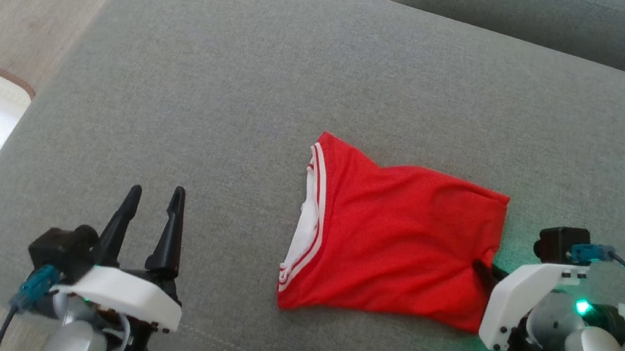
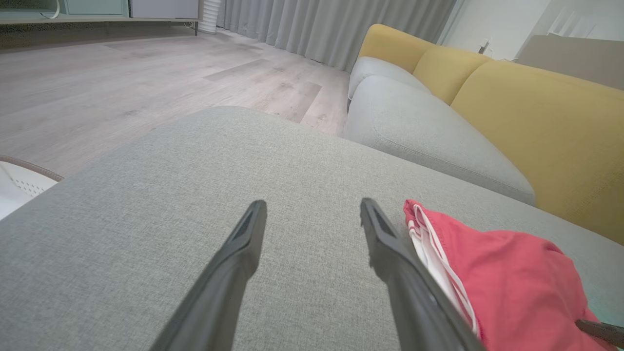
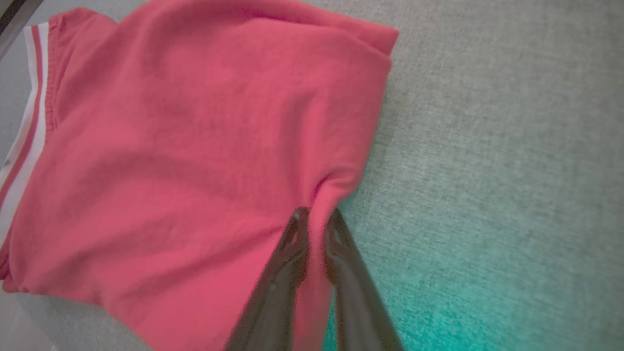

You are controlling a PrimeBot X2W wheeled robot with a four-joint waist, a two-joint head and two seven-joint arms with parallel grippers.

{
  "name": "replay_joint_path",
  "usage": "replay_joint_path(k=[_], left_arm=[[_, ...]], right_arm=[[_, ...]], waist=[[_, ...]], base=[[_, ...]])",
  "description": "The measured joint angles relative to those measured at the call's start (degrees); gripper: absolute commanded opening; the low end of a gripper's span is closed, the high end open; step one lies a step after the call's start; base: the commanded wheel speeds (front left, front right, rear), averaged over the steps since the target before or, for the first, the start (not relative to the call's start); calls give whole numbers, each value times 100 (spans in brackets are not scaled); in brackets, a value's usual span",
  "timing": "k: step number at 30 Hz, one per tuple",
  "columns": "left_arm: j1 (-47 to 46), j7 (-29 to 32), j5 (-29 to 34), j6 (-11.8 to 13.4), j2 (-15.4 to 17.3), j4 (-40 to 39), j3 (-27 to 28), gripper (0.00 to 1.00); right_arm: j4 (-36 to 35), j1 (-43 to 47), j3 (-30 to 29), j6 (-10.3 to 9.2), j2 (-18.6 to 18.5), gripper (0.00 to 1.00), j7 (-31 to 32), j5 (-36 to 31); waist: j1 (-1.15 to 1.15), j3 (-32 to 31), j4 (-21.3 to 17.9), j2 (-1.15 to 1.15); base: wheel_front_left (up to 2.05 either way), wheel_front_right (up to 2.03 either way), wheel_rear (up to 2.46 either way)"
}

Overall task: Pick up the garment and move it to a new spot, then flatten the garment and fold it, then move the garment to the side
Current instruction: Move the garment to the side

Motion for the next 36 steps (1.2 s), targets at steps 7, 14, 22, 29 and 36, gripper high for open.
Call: replay_joint_path(k=[7, 14, 22, 29, 36], left_arm=[[2, 0, 14, -2, 0, 22, -9, 100], [14, 0, 68, -52, 0, 35, -41, 100], [10, 0, 59, -57, -1, -47, -275, 100], [-192, -1, 152, -52, -1, -125, -313, 100], [-605, -1, 313, -109, 5, -102, -307, 100]], right_arm=[[396, -207, 9, 0, 81, 0, -464, -114], [547, -470, -81, 0, 0, 0, -771, -115], [476, -576, -207, 0, -360, 0, -784, -134], [142, -925, -425, 0, -532, 0, -876, -157], [70, -1078, -478, 0, -467, 0, -1037, -156]], waist=[[0, -39, -53, 0], [0, -63, -397, 0], [0, -16, -1119, 0], [0, 221, -2070, 0], [1, 629, -2871, 0]], base=[[0, 0, 0], [0, 0, 0], [0, 0, 0], [0, 0, 0], [0, 0, 0]])
